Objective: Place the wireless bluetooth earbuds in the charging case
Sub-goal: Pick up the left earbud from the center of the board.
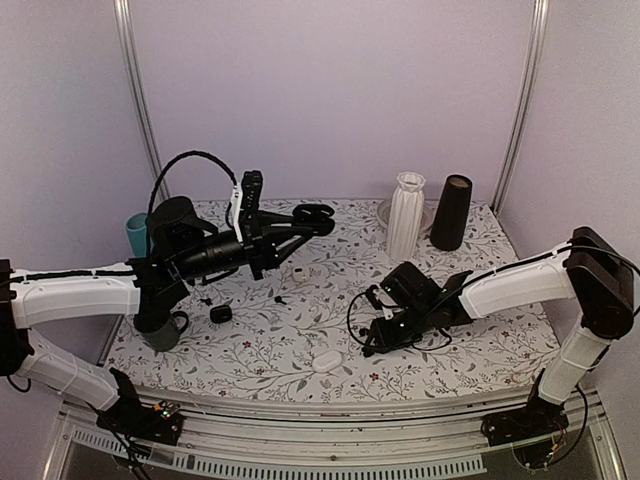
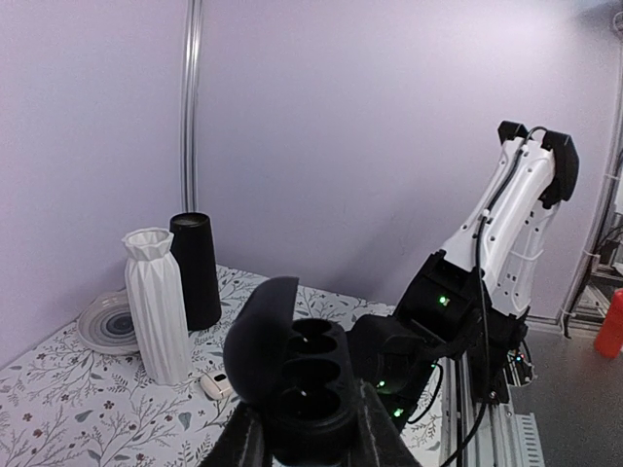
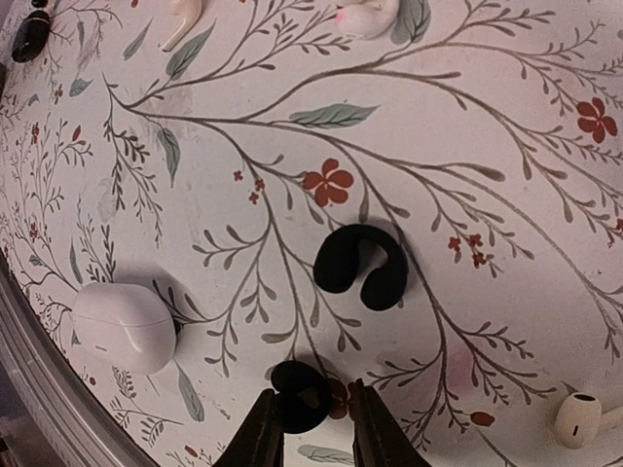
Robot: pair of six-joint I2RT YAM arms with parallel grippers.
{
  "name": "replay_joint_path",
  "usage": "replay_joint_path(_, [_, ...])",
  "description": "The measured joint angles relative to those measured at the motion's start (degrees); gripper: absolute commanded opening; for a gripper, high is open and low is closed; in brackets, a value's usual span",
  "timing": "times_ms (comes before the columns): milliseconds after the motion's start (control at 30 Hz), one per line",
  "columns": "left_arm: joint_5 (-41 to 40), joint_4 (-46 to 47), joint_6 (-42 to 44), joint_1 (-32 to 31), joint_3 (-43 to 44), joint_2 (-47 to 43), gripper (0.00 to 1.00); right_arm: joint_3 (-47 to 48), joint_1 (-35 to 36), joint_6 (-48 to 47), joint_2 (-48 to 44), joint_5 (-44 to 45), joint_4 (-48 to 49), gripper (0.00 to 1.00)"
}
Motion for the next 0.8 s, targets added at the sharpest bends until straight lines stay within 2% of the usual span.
replay_joint_path(800, [-0.37, -1.09, 0.0, 0.0, 0.0, 0.0, 0.0, 6.54, 4.48, -0.13, 3.32, 7.1, -7.8, 0.23])
